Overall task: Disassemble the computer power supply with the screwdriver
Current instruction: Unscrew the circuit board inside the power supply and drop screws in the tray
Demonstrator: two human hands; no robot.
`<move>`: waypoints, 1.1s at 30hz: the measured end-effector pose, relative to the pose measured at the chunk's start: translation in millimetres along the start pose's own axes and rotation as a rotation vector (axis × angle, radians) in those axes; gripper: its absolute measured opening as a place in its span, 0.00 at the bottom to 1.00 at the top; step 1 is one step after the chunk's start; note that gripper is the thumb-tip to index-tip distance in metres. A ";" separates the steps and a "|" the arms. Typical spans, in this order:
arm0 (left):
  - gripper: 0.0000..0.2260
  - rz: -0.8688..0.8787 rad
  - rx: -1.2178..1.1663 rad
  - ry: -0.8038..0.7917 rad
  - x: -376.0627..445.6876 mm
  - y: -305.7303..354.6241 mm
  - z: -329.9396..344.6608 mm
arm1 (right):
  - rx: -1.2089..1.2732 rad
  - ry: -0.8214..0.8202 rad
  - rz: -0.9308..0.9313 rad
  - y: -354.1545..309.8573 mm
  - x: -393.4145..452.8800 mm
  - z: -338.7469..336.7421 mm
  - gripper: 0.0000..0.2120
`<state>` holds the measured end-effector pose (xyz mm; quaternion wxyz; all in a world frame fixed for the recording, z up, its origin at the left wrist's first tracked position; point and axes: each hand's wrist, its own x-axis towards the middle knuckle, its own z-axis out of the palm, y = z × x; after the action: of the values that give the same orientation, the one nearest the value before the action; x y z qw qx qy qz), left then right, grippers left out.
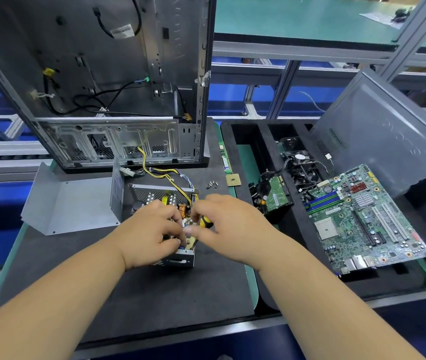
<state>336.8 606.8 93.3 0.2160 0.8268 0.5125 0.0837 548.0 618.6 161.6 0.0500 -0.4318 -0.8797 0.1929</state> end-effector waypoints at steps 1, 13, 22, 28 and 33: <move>0.14 -0.005 -0.003 0.002 0.2 0.2 0.4 | -0.054 0.008 0.017 -0.9 1.9 0.9 0.15; 0.12 -0.005 -0.021 0.008 1.5 -3.7 3.3 | 0.183 -0.160 -0.002 0.1 3.4 -7.1 0.04; 0.13 0.002 -0.019 0.011 2.8 -6.9 3.2 | -0.238 0.069 0.064 -12.3 11.4 6.6 0.20; 0.14 -0.002 0.004 0.000 2.4 -4.9 2.4 | 0.099 0.098 0.203 -8.7 11.6 14.5 0.09; 0.12 0.002 -0.001 -0.011 2.6 -2.4 1.7 | -0.058 0.110 0.224 -8.7 7.1 14.8 0.12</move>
<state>336.7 609.6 90.5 0.2193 0.8276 0.5106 0.0796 533.4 614.9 150.7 0.0640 -0.5385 -0.8271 0.1477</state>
